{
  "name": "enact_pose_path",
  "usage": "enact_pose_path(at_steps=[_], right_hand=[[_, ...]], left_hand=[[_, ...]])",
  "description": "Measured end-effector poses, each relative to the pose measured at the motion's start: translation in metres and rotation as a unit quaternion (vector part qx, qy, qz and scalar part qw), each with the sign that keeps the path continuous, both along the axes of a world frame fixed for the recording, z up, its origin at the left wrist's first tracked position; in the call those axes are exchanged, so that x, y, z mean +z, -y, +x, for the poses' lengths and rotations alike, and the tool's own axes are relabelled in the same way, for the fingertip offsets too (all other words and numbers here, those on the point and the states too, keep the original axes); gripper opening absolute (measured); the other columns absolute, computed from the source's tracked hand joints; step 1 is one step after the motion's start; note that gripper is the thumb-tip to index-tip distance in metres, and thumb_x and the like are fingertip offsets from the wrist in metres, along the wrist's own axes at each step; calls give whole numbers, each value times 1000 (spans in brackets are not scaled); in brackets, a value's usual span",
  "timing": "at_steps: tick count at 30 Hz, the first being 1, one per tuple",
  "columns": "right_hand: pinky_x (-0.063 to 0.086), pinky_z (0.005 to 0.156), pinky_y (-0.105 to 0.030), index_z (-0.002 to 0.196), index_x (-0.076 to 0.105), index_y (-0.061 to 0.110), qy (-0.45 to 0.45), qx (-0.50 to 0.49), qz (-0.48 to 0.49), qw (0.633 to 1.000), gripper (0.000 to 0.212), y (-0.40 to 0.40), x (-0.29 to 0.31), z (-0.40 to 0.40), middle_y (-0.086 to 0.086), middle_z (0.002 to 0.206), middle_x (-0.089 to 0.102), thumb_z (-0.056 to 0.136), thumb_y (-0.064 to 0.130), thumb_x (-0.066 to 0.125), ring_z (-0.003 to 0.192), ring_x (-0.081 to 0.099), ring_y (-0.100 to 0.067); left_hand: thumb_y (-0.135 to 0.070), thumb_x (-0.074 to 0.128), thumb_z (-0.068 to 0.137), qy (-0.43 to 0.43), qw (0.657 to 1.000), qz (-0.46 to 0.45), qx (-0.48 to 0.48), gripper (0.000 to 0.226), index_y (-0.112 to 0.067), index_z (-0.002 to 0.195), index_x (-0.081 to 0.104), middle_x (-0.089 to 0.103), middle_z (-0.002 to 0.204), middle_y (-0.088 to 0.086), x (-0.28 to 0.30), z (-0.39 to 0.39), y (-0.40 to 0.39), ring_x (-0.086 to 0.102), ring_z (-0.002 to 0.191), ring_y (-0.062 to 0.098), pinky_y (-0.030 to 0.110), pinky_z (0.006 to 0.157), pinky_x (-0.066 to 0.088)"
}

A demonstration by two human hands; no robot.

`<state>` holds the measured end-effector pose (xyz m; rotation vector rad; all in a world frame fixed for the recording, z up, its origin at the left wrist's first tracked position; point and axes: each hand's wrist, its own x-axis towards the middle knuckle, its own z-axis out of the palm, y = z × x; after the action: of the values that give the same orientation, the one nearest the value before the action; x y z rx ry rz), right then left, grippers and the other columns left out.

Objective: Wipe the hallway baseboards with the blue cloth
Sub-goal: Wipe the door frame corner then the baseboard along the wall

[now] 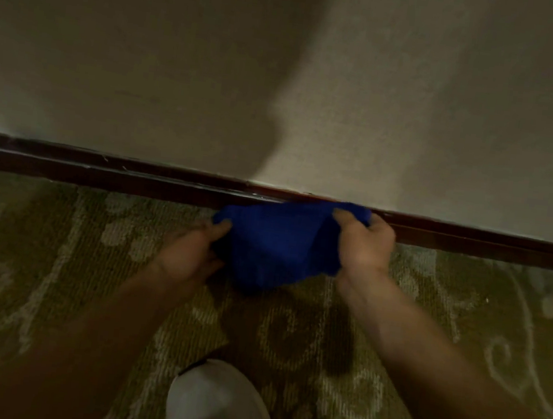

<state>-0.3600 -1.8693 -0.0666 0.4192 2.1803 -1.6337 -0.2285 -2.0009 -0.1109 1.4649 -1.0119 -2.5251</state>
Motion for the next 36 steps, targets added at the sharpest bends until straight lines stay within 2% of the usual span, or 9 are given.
enact_pose_path(at_steps=[6,10,16,21,23,26,29,32,36], right_hand=[[52,92,-45,92,55,18,-63,-81,90,991,2,-11,1,-16,-6,100,62,91,18,57,98,62,-29],[51,94,-46,97,59,12,-85,-13,94,992,9,23,-1,14,-7,96,66,89,17,59,95,63,-28],[57,74,-36,83,59,25,86,46,-100,990,10,10,12,30,-4,90,69,89,18,62,83,68,-20],[55,87,-53,96,55,26,214,-21,-186,959,15,-1,-4,34,-9,109,67,86,20,66,97,67,-31],[56,88,-48,114,58,20,258,-36,-238,936,36,-6,-12,33,-11,113,68,81,26,73,99,68,-30],[56,88,-42,125,57,16,285,-47,-274,918,71,-14,-22,30,-11,114,70,62,36,84,98,71,-28],[55,90,-42,119,59,16,277,-15,-222,935,51,-19,-22,28,-10,112,70,76,35,77,97,70,-28],[53,90,-40,91,60,19,164,-5,-75,984,11,-31,-15,22,-5,98,67,93,30,59,93,66,-24],[49,82,-45,74,49,19,10,43,115,992,29,-57,-8,10,-10,87,61,100,31,45,82,60,-25]], left_hand=[[-16,57,96,-1,999,-25,-36,10,-15,87,60,65,123,8,13,-23,-37,61,111,25,30,73,49],[-21,57,96,45,997,2,66,30,-10,124,60,63,128,9,3,8,-15,61,113,29,36,73,52],[-27,51,98,-4,993,-69,98,38,-9,130,60,70,122,8,42,31,24,67,110,27,35,79,54],[-40,62,90,41,987,-100,118,43,-22,129,62,68,127,3,27,3,25,67,110,29,51,91,54],[-49,63,84,46,987,-59,143,59,-27,138,54,60,137,3,17,-13,22,62,116,33,60,93,50],[-46,54,91,71,980,-57,178,55,-22,140,52,58,139,6,8,-34,11,59,120,32,55,100,48],[-37,56,87,83,969,-81,217,55,-13,136,53,60,130,6,11,-48,-7,61,112,27,46,94,52],[-23,54,95,70,967,-97,225,28,-9,120,58,64,117,9,16,-65,-36,64,103,28,45,94,53],[-19,56,97,67,977,-90,181,5,-20,98,52,62,101,4,28,-81,-63,63,101,28,44,99,50]])
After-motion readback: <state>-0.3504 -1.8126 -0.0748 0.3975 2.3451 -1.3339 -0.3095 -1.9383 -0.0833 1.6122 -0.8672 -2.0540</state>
